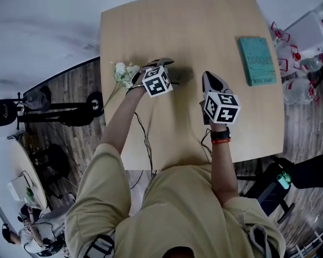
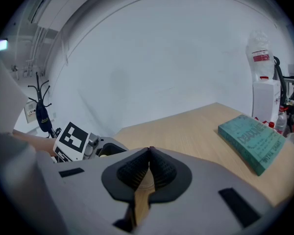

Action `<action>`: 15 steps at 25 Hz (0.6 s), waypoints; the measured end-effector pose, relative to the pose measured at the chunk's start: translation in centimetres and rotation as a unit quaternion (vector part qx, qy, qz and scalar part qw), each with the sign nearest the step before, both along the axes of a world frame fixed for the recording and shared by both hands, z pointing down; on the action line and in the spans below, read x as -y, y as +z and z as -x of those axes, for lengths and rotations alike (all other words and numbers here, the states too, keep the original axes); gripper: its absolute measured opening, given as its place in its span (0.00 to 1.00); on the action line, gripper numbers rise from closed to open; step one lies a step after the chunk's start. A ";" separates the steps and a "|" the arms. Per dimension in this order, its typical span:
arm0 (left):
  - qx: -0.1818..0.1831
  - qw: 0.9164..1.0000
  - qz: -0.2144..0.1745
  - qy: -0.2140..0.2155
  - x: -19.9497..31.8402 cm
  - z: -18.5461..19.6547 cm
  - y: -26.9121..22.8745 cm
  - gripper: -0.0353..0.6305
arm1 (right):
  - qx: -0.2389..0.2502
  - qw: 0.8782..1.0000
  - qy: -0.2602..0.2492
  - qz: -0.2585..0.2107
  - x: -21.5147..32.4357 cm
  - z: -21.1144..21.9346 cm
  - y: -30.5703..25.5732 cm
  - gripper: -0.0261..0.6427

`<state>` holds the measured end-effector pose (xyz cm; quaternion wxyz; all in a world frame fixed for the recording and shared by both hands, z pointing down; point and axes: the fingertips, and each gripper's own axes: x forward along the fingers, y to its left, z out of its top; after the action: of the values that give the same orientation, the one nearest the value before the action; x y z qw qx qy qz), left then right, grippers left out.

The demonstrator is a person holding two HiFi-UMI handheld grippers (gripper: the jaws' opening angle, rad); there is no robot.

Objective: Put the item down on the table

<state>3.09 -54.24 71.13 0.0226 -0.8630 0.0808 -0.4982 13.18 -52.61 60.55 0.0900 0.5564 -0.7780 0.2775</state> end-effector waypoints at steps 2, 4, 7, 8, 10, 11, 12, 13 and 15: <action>-0.019 1.000 -0.010 -0.017 -0.5 0.2 -1.7 0.65 | -0.003 1.000 -0.003 -0.007 -0.8 0.2 -1.0 0.05; -0.036 0.999 -0.022 -0.033 -1.1 0.2 -3.4 0.65 | -0.005 1.000 -0.005 -0.014 -1.7 0.3 -2.0 0.05; -0.064 0.996 -0.031 -0.059 -2.7 0.2 -5.7 0.65 | -0.005 1.000 -0.004 -0.026 -3.2 0.3 -3.4 0.05; -0.075 0.994 -0.033 -0.069 -3.3 0.4 -6.6 0.65 | -0.004 1.000 -0.003 -0.030 -3.7 0.4 -3.9 0.05; -0.098 0.990 -0.039 -0.089 -4.4 0.7 -8.4 0.65 | -0.004 0.999 -0.001 -0.037 -4.5 0.7 -4.9 0.05; -0.109 0.988 -0.041 -0.100 -5.0 1.0 -9.3 0.65 | -0.004 0.999 -0.001 -0.040 -4.9 1.0 -5.4 0.05; -0.120 0.986 -0.043 -0.111 -5.6 1.3 -10.1 0.65 | -0.004 0.999 -0.001 -0.044 -5.3 1.3 -5.9 0.05; -0.130 0.983 -0.045 -0.123 -6.1 1.6 -10.9 0.65 | -0.005 0.999 -0.002 -0.047 -5.7 1.6 -6.5 0.05; -0.152 0.976 -0.051 -0.147 -7.2 2.5 -12.5 0.65 | -0.007 0.999 -0.005 -0.054 -6.6 2.5 -7.6 0.05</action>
<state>0.58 -47.04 58.65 -0.0189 -0.9050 0.2344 -0.3545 10.67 -45.98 52.96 0.0669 0.5585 -0.7939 0.2310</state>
